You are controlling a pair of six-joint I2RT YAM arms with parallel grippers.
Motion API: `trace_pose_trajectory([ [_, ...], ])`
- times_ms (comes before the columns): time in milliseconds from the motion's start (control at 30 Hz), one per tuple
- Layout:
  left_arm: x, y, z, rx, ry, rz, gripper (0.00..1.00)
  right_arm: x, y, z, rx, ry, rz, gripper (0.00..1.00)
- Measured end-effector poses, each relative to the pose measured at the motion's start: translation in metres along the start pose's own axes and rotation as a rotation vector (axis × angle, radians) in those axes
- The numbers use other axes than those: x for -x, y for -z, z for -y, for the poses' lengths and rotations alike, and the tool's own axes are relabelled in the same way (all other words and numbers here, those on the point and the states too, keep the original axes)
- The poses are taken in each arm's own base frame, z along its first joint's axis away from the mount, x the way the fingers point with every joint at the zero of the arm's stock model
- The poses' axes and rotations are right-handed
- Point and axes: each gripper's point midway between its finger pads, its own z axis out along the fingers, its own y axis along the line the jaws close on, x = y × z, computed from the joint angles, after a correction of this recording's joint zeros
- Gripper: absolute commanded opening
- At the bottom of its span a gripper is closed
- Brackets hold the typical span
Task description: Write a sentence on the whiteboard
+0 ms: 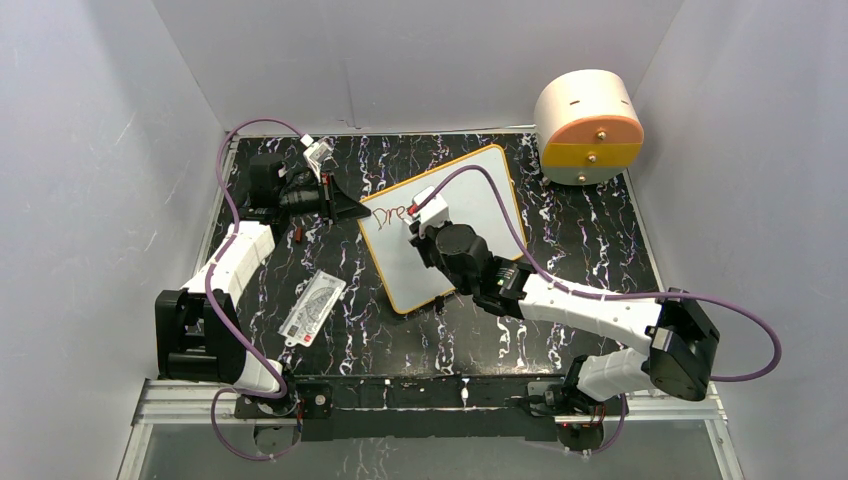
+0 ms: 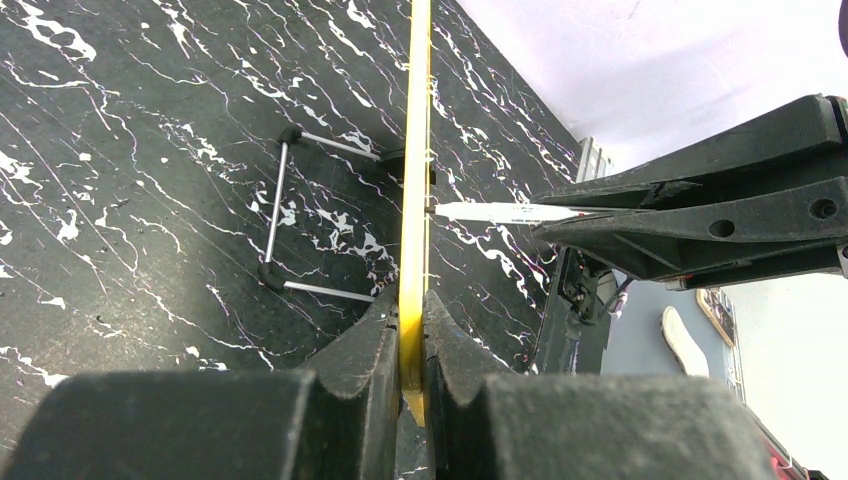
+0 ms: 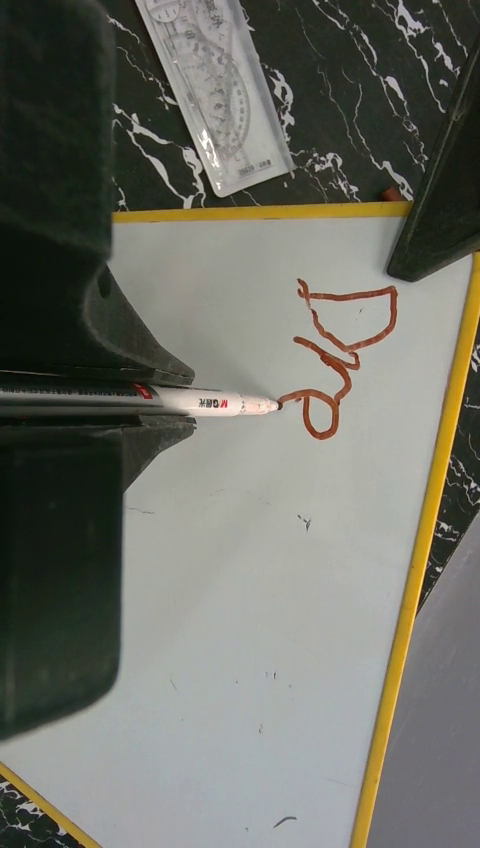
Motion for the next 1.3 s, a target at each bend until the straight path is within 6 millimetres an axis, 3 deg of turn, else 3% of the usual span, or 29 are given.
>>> trace_pose_trajectory([
  [1300, -0.001, 0.0, 0.001, -0.009, 0.0, -0.004, 0.0, 0.013, 0.005, 0.019, -0.053, 0.017, 0.041, 0.0],
])
